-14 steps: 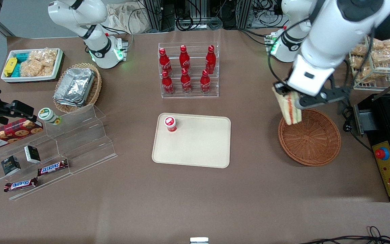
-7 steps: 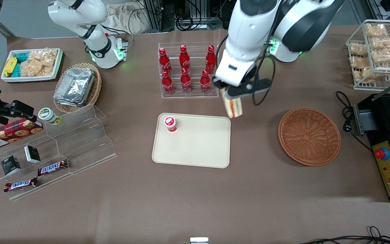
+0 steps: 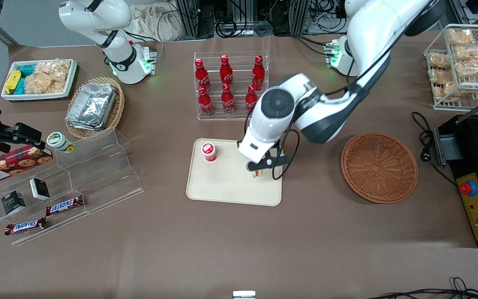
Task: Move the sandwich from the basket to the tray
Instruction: 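Carry the sandwich over the cream tray and lower it onto the tray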
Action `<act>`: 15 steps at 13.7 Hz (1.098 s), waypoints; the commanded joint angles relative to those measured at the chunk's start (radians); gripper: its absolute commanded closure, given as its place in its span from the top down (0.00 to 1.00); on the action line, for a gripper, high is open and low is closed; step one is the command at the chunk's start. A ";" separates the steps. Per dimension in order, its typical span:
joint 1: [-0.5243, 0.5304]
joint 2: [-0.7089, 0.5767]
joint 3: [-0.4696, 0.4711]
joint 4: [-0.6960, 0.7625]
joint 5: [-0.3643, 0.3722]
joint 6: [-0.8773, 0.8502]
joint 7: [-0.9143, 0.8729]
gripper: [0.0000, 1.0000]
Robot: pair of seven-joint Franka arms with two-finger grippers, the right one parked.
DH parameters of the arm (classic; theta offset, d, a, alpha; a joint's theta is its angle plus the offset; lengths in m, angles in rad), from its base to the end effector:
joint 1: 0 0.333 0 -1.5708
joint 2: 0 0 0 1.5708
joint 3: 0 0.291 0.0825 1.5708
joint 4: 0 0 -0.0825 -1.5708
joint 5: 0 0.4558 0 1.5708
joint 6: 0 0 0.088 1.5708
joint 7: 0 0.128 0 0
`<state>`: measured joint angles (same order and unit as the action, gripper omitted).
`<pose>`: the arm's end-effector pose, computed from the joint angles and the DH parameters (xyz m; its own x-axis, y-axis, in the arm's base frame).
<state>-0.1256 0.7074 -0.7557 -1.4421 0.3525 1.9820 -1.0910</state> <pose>0.5646 -0.5099 0.2886 0.9750 0.1934 -0.1094 0.2031 -0.9753 0.0868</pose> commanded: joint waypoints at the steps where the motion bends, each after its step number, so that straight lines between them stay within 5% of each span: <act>1: -0.002 0.096 -0.008 0.039 0.087 -0.008 -0.012 0.24; 4: -0.003 0.179 0.018 0.039 0.167 0.011 -0.018 0.24; 7: -0.034 0.201 0.071 0.042 0.172 0.043 -0.015 0.26; 8: -0.042 0.201 0.078 0.045 0.172 0.044 -0.012 0.34; 9: -0.040 0.198 0.078 0.046 0.169 0.043 -0.018 0.55; 10: -0.040 0.193 0.078 0.046 0.171 0.043 -0.017 1.00; 15: -0.029 -0.020 0.075 0.043 0.152 -0.067 -0.225 1.00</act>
<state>-0.1454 0.8217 -0.6978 -1.3819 0.5147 1.9918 -1.2530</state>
